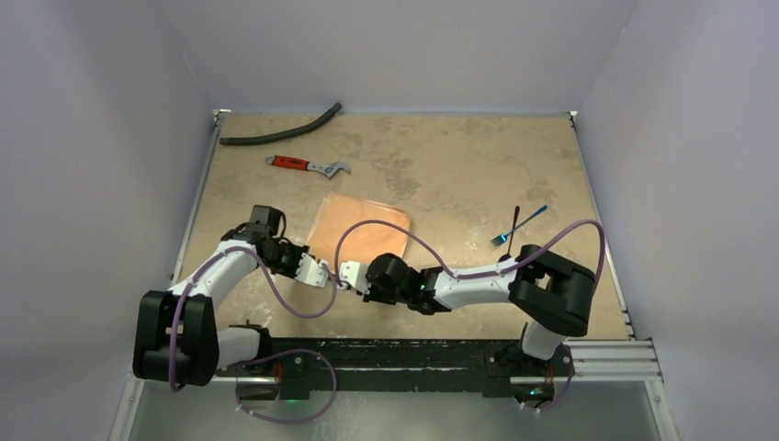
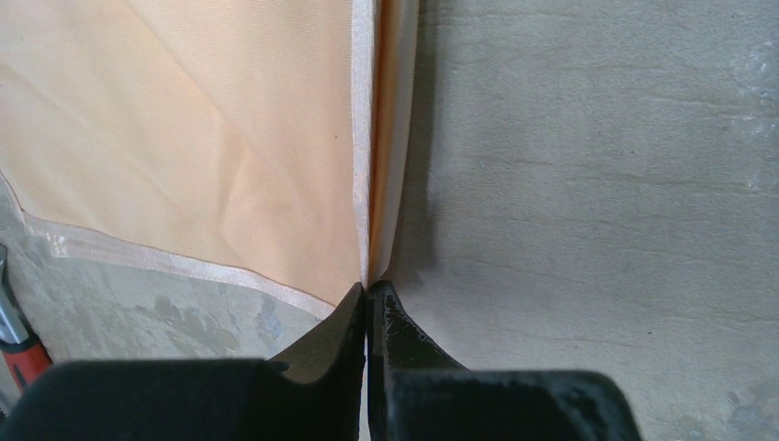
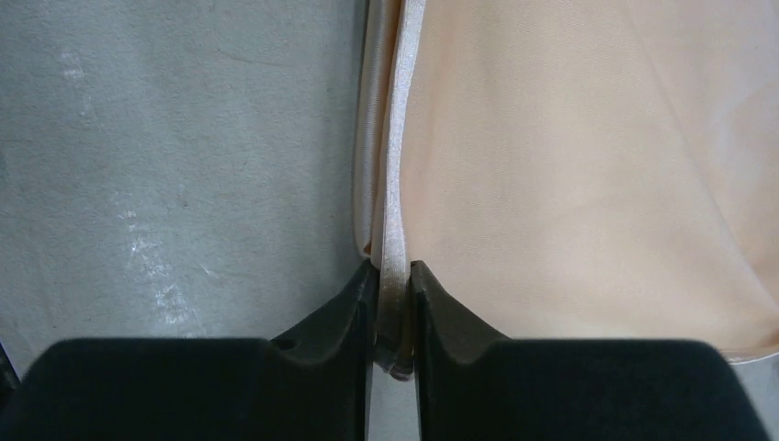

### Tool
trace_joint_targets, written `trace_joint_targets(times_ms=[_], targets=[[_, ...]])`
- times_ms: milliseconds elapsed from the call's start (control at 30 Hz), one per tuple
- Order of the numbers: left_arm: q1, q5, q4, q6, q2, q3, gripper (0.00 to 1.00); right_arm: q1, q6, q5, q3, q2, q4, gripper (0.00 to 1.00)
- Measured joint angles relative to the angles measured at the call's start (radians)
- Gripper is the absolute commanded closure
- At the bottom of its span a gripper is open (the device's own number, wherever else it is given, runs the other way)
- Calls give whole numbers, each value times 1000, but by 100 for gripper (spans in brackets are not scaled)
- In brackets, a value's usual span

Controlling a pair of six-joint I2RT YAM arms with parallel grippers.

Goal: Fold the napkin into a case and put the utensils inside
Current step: Pick up the upper triangle-folded napkin from the center of the board.

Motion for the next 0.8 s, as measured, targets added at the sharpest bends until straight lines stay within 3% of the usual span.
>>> trace_joint_targets(times_ms=[267,533,800], targets=[[0,8,-4,-24,-5,20,82,0,16,5,10,4,-20,100],[0,8,-34,-2,-75,11,63,0,23,5,10,0,-21,100],[0,3,-33,72,-119,-64,61,-27,30,-4,10,-16,-30,100]])
